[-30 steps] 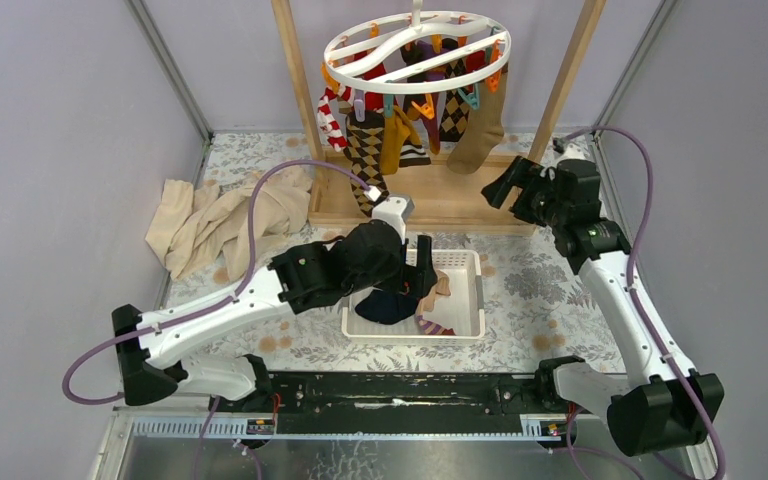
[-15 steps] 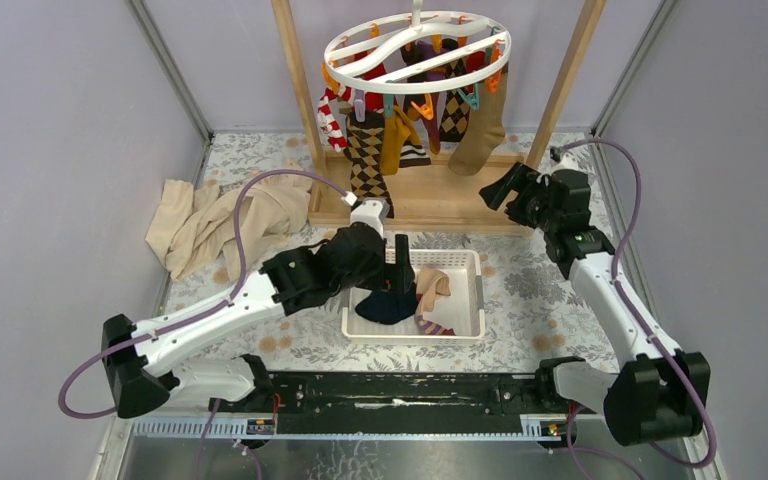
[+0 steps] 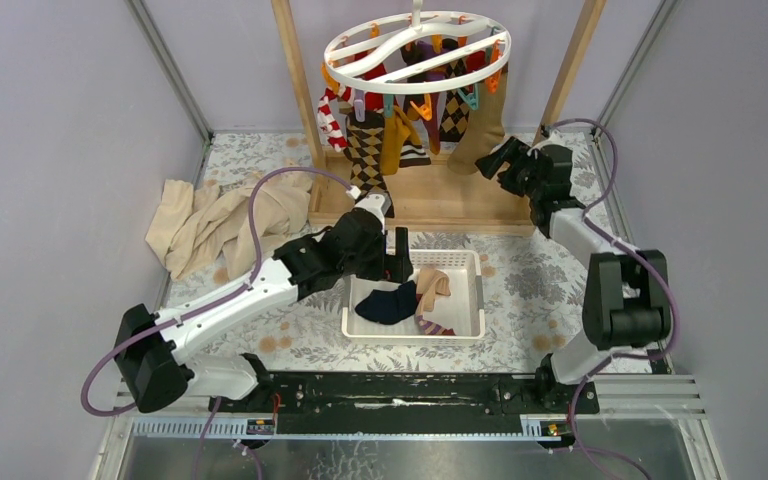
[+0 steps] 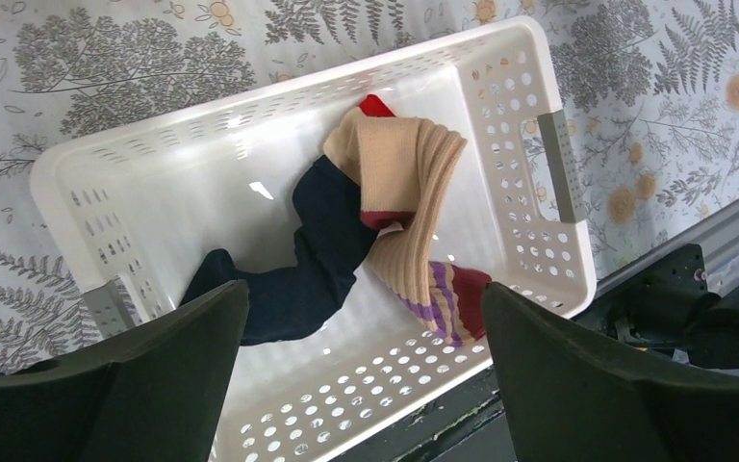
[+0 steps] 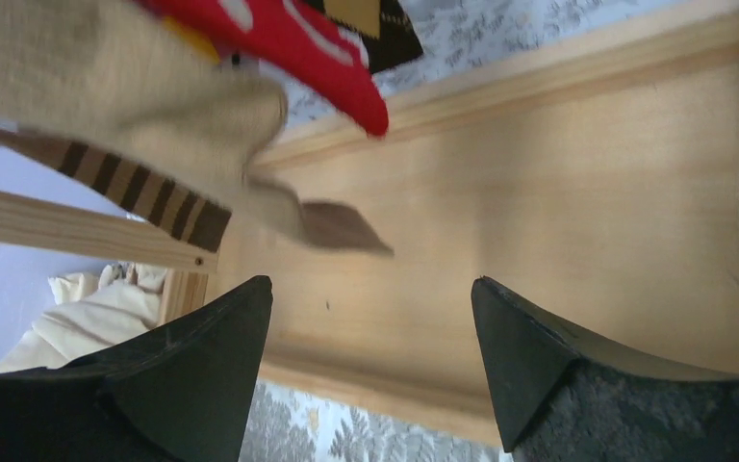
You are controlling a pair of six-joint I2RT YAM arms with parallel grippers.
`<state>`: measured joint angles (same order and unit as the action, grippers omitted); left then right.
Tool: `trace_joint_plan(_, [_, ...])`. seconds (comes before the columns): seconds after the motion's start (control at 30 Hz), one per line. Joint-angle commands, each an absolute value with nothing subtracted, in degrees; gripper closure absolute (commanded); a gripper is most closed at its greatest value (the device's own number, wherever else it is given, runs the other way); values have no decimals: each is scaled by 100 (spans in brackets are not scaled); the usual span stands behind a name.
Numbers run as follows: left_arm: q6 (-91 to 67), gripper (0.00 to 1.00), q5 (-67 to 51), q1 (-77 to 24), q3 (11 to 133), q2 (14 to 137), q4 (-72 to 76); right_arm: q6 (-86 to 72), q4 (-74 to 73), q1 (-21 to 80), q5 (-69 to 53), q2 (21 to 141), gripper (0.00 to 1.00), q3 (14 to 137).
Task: Remove the socks clipped to the hanger
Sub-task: Remove the sock from the hanger.
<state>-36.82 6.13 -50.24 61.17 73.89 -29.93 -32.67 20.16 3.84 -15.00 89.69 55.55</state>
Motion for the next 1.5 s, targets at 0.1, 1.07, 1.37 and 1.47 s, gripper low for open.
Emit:
trace_joint_plan(0.1, [-3435,2,322,-4942,6258,7601,-2567,-3583,3746,318,-2180,10030,18,6534])
trace_joint_plan(1.07, [-3512,2,156,-4907,6313,7700,-2577,-4733,5515,360,-3349,10535,83,6352])
trace_joint_plan(1.37, [-3482,2,119,-4913,6783,7877,-2408,-3949,4094,606,-3222,8955,100,5546])
trace_joint_plan(1.47, [-3501,2,72,-4908,6882,7919,-2321,-3750,3638,665,-3156,8384,100,5303])
